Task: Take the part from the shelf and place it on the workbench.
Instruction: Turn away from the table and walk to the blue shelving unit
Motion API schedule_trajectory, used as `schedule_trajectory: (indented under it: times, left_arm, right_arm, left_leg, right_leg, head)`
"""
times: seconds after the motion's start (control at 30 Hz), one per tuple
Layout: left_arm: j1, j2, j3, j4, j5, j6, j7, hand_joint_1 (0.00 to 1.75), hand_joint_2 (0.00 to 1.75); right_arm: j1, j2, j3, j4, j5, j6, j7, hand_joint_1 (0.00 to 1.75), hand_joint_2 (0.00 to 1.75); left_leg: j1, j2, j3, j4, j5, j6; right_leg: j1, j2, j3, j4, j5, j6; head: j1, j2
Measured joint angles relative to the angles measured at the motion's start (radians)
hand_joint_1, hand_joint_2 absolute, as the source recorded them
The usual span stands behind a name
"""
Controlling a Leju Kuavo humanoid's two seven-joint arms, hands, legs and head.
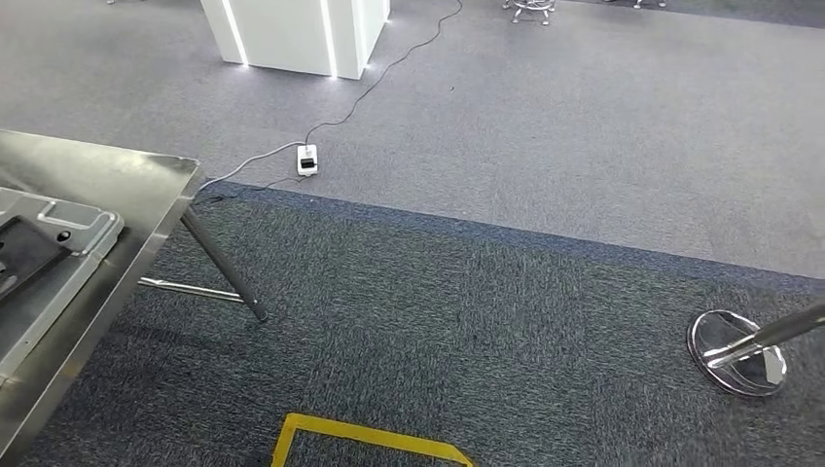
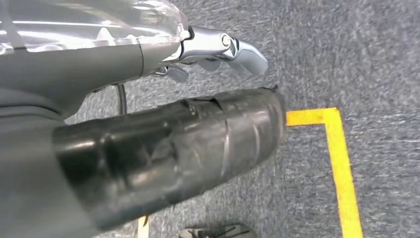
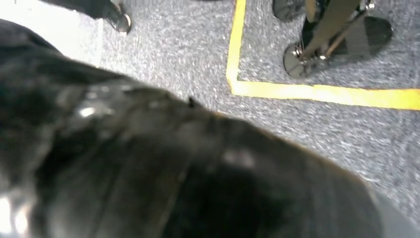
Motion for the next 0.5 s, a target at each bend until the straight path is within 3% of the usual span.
schedule_trajectory:
  times: [0.07, 0.1, 0.13, 0.17, 0.2, 0.23, 0.3, 0.33, 0.37, 0.43, 0.5]
  left_arm:
    - [0.002, 0.0, 0.001, 0.0, 0.0, 0.0, 0.0, 0.0, 0.0]
    - [0.003, 0.0, 0.002, 0.0, 0.0, 0.0, 0.0, 0.0, 0.0]
    - [0.004, 0.0, 0.002, 0.0, 0.0, 0.0, 0.0, 0.0, 0.0]
    - [0.005, 0.0, 0.002, 0.0, 0.0, 0.0, 0.0, 0.0, 0.0]
    - [0.004, 0.0, 0.002, 0.0, 0.0, 0.0, 0.0, 0.0, 0.0]
    - [0.003, 0.0, 0.002, 0.0, 0.0, 0.0, 0.0, 0.0, 0.0]
    - [0.003, 0.0, 0.002, 0.0, -0.001, 0.0, 0.0, 0.0, 0.0]
    - [0.002, 0.0, 0.002, 0.0, -0.001, 0.0, 0.0, 0.0, 0.0]
    - [0.001, 0.0, 0.002, 0.0, -0.001, 0.0, -0.001, 0.0, 0.0]
    - [-0.002, -0.001, 0.002, 0.0, -0.001, 0.0, -0.002, 0.0, 0.0]
    - [-0.004, -0.002, 0.003, 0.0, -0.001, 0.0, -0.002, 0.0, 0.0]
  right_arm:
    - [-0.002, 0.0, 0.001, 0.0, 0.001, 0.001, 0.0, 0.0, 0.0]
    - [-0.003, 0.0, 0.002, 0.0, 0.002, 0.001, 0.0, 0.0, 0.0]
    - [-0.003, 0.0, 0.003, 0.0, 0.002, 0.002, 0.0, 0.0, 0.0]
    - [-0.003, 0.0, 0.004, 0.0, 0.002, 0.002, 0.0, 0.0, 0.0]
    - [-0.002, 0.0, 0.005, 0.0, 0.002, 0.003, 0.0, 0.0, 0.0]
    - [-0.002, 0.0, 0.005, 0.0, 0.002, 0.005, 0.0, 0.0, 0.0]
    - [-0.002, 0.0, 0.005, 0.0, 0.003, 0.009, -0.001, 0.0, 0.0]
    - [-0.004, 0.0, 0.005, 0.0, 0.004, 0.011, -0.001, 0.0, 0.0]
    - [-0.004, 0.0, 0.006, 0.0, 0.005, 0.011, -0.001, 0.0, 0.0]
    - [-0.004, 0.0, 0.006, 0.0, 0.006, 0.011, -0.002, 0.0, 0.0]
    - [-0.003, 0.0, 0.006, 0.0, 0.006, 0.012, -0.001, 0.0, 0.0]
  left_leg:
    - [-0.001, 0.026, 0.002, -0.006, 0.002, 0.008]
    - [-0.003, 0.039, 0.002, -0.005, 0.001, 0.01]
    - [-0.004, 0.053, 0.002, -0.005, 0.0, 0.01]
    - [-0.005, 0.067, 0.003, -0.005, -0.003, 0.01]
    - [-0.005, 0.078, 0.006, -0.005, -0.005, 0.009]
    - [-0.005, 0.089, 0.009, -0.005, -0.008, 0.007]
    - [-0.007, 0.107, 0.018, -0.004, -0.015, 0.0]
    - [-0.009, 0.116, 0.021, -0.004, -0.019, -0.005]
    - [-0.01, 0.124, 0.024, -0.004, -0.021, -0.01]
    - [-0.011, 0.136, 0.028, -0.004, -0.026, -0.021]
    - [-0.008, 0.107, 0.022, 0.021, -0.049, -0.029]
  right_leg:
    - [-0.001, -0.054, -0.05, 0.107, -0.06, 0.008]
    - [-0.004, -0.068, -0.083, 0.173, -0.09, 0.012]
    - [-0.006, -0.075, -0.108, 0.223, -0.106, 0.015]
    - [-0.008, -0.078, -0.116, 0.24, -0.103, 0.017]
    - [-0.01, -0.082, -0.104, 0.218, -0.082, 0.017]
    - [-0.01, -0.09, -0.073, 0.16, -0.047, 0.016]
    - [-0.003, -0.128, -0.001, 0.024, 0.004, 0.007]
    - [0.003, -0.141, 0.02, -0.018, 0.014, 0.0]
    - [0.008, -0.147, 0.027, -0.036, 0.014, -0.006]
    - [0.01, -0.129, 0.027, -0.041, 0.015, -0.018]
    - [0.004, -0.111, 0.034, -0.052, 0.02, -0.031]
  head:
    - [0.001, 0.0]
    - [0.001, 0.0]
    - [0.001, 0.0]
    - [0.001, 0.0]
    - [0.001, 0.0]
    - [0.001, 0.0]
    - [0.001, 0.0]
    - [0.001, 0.0]
    - [0.001, 0.0]
    - [0.0, 0.0]
    - [0.0, 0.0]
